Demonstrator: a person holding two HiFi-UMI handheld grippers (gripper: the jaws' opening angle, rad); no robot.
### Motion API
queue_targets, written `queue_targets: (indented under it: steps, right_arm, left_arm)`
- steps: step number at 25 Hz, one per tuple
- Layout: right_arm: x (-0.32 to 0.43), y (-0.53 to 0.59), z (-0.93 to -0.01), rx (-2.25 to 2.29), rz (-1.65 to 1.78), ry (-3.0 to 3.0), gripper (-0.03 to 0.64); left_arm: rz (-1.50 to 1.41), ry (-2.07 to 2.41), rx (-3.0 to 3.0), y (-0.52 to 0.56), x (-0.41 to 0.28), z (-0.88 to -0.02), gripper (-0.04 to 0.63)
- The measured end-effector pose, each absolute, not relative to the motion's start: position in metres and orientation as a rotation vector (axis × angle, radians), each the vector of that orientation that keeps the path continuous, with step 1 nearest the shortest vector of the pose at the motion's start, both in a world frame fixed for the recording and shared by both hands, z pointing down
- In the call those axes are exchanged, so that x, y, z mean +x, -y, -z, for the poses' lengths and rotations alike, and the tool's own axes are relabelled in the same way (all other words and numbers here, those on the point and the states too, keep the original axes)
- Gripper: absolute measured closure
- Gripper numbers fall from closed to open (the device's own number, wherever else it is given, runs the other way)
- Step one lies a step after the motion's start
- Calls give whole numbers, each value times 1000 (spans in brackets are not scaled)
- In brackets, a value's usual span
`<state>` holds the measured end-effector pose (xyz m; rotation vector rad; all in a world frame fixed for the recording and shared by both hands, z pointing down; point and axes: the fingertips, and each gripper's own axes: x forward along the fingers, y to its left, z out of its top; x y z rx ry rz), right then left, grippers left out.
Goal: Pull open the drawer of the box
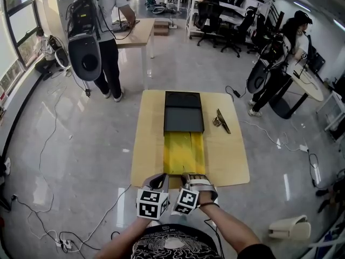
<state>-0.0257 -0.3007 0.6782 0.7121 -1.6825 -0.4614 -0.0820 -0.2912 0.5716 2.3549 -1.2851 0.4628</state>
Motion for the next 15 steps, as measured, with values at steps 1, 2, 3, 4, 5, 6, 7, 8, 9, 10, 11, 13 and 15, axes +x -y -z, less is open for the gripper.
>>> queue_targets:
  steps: [1, 2, 3, 4, 5, 6, 7, 8, 9, 10, 11, 13, 15]
  right_arm:
    - [-16, 304, -668, 717, 462, 1686, 566]
    - [-8, 307, -663, 717, 463, 1687, 565]
    - [-5, 307, -662, 715, 461, 1687, 565]
    - [-6, 304, -666, 714, 454, 1690, 563]
    - [-8, 299, -672, 718, 442, 1696, 560]
    - [-10, 293, -681, 727, 424, 1702, 558]
    - [-9, 286, -690, 741, 407, 1706, 557]
    - [-6, 280, -697, 758, 392, 1711, 557]
    - [-3, 274, -703, 774, 371, 1719, 557]
    - [-6, 269, -706, 788, 340, 1733, 558]
    - [-18, 264, -706, 803, 307, 1748, 558]
    - [-64, 251, -701, 845, 247, 1782, 558]
    - [-92, 243, -697, 892, 191, 1822, 558]
  left_arm:
    - [-463, 1287, 2353, 295, -72, -563, 581]
    - [-464, 1288, 2352, 297, -65, -557, 581]
    - [-465, 1289, 2350, 297, -62, -556, 581]
    - [-466, 1289, 2350, 293, -63, -559, 581]
    - [-467, 1289, 2350, 288, -67, -564, 581]
    - [-468, 1290, 2351, 281, -70, -571, 581]
    - [-469, 1293, 2354, 274, -70, -578, 581]
    - [-470, 1297, 2356, 267, -69, -586, 581]
    - [-469, 1302, 2358, 262, -68, -592, 581]
    - [-465, 1308, 2360, 258, -72, -595, 581]
    - [-460, 1312, 2360, 255, -87, -594, 581]
    - [-453, 1319, 2361, 242, -138, -595, 581]
    - [-456, 1321, 2361, 235, -166, -597, 581]
